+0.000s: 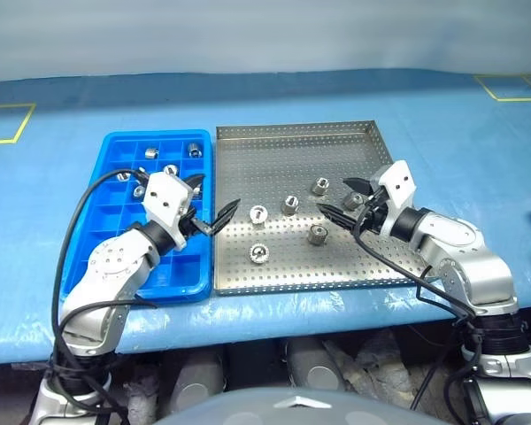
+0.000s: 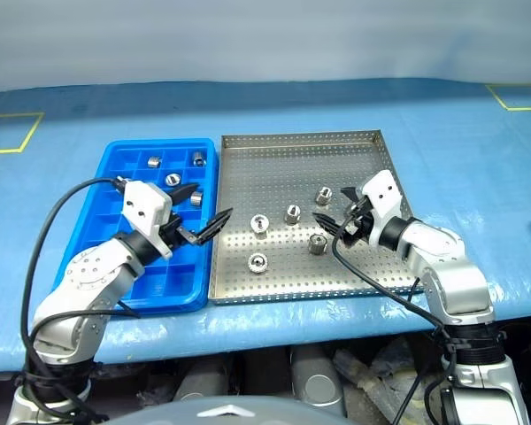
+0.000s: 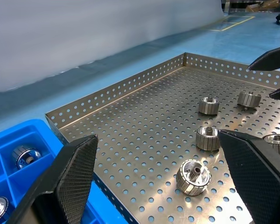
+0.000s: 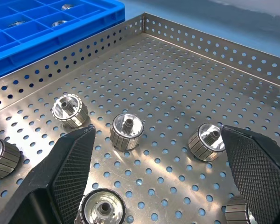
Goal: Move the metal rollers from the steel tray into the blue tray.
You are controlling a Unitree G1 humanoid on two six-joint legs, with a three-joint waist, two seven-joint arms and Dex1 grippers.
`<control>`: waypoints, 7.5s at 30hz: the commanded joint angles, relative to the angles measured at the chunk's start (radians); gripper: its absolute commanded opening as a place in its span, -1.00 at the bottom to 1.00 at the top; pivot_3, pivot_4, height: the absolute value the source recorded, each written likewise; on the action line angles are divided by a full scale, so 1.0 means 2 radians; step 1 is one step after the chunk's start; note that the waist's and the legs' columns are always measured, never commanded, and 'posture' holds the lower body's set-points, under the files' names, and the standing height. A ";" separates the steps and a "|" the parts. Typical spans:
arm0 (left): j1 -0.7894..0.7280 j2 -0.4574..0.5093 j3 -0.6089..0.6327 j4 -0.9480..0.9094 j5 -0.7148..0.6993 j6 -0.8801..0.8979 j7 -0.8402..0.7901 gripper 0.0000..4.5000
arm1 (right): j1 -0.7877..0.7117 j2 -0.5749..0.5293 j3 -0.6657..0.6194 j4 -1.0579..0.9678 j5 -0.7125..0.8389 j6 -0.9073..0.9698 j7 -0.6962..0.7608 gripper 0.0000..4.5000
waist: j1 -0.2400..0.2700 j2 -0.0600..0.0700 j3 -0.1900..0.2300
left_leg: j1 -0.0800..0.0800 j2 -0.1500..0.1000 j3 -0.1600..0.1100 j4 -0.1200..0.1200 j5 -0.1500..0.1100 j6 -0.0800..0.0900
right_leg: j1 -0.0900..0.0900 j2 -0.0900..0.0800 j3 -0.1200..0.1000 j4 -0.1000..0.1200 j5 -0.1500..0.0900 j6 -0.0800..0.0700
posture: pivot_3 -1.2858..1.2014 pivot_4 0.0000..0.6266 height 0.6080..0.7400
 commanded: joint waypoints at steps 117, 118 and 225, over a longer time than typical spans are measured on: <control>-0.236 -0.131 -0.092 0.377 0.148 0.041 0.002 -0.27 | 0.034 0.019 -0.006 -0.066 -0.022 -0.026 -0.038 1.00 | -0.090 0.001 -0.001 | 0.002 -0.002 0.015 0.003 -0.003 0.008 | 0.001 0.000 0.017 0.000 0.004 0.010 | -0.18 -0.52 1.00; -0.236 -0.133 -0.088 0.374 0.144 0.039 0.001 -0.27 | 0.035 0.019 -0.005 -0.066 -0.022 -0.025 -0.038 1.00 | -0.090 0.001 -0.001 | 0.002 -0.002 0.015 0.003 -0.003 0.008 | 0.001 0.000 0.017 0.000 0.004 0.010 | -0.18 -0.52 1.00; -0.183 -0.048 -0.149 0.192 0.115 0.147 0.021 0.68 | 0.046 0.003 0.048 -0.161 0.006 -0.025 0.008 1.00 | -0.063 -0.006 -0.002 | 0.001 -0.001 0.012 0.005 -0.004 0.008 | -0.001 0.000 0.013 -0.001 0.003 0.008 | -0.17 -0.52 1.00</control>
